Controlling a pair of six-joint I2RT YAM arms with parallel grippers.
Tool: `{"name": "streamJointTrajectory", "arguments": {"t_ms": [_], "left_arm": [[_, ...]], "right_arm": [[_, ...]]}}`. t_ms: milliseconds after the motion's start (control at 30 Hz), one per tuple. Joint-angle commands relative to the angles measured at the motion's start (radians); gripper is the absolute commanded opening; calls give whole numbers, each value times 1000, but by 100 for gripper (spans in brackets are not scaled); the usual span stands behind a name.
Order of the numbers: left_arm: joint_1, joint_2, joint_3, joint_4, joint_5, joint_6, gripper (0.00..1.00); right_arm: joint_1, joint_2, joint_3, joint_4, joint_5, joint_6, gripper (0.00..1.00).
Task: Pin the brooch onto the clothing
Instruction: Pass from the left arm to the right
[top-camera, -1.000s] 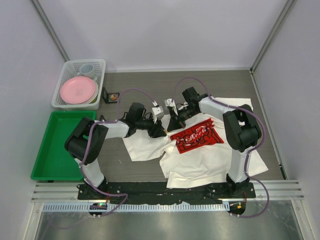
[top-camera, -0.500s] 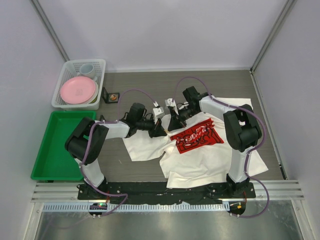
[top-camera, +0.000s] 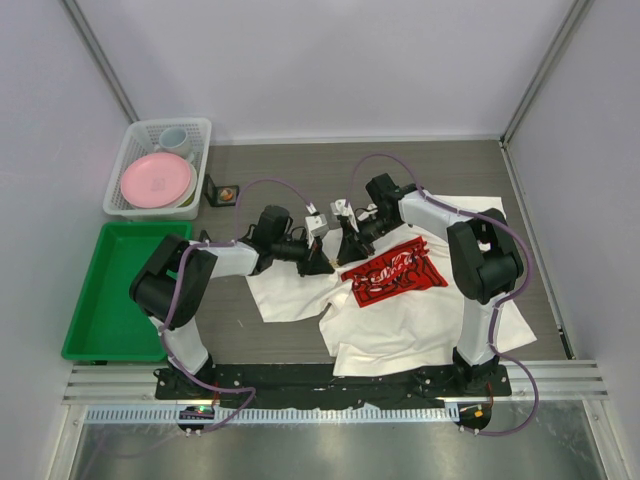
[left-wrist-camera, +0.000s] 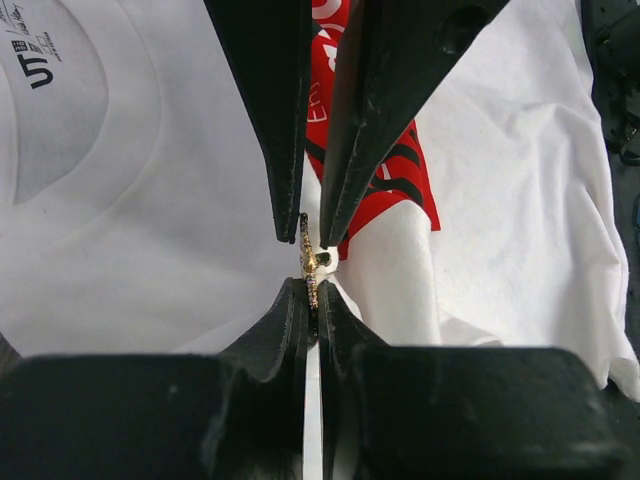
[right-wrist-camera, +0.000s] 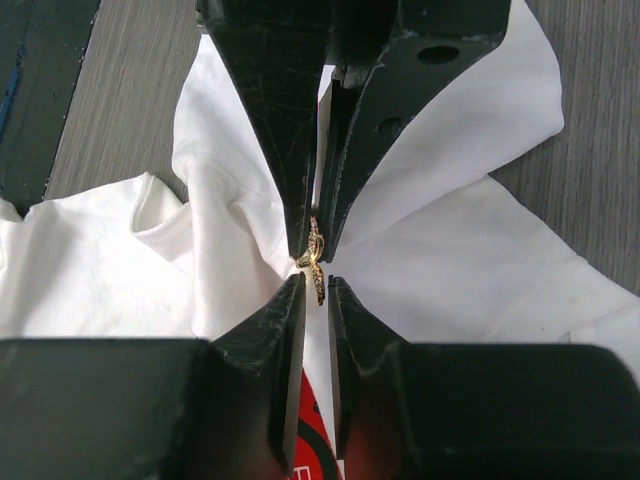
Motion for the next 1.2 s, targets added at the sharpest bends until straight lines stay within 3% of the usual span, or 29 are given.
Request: {"name": "streamJointTrajectory", "arguments": {"t_ms": [0,167,233,300,367,467,633,800,867,933,1167], "left_arm": [[4,7,31,40,45,-14,7],[5,3,32,57,53,-33,7],[8,2,29,60,56,-45,8],[8,3,28,66,62,-48,7],[11,2,28,68,66,-50,7],[11,0,26,72,71,-57,7],[13,-3,23,76,71,-63,7],[14,-9,21,91,68,-77,7],[16,-9,21,92,68,-85,11],[16,-10,20,94,66,-85,24],[14,-12,15,100,59,-83,34]], "right_arm": [[0,-6,28,-13,-34,-32,18],[1,-5,30,-13,-30,-31,1],[3,-3,30,-14,-23,-26,1],[4,-1,33,-22,-17,-22,19],[3,-4,27,-24,-14,-28,29],[1,-5,19,-24,-8,-40,29],[3,2,25,-22,-8,-40,10],[3,5,31,-24,-11,-34,1],[3,3,31,-22,-13,-26,1],[3,3,35,-22,-17,-22,1],[3,9,42,-10,-26,17,1]]}}
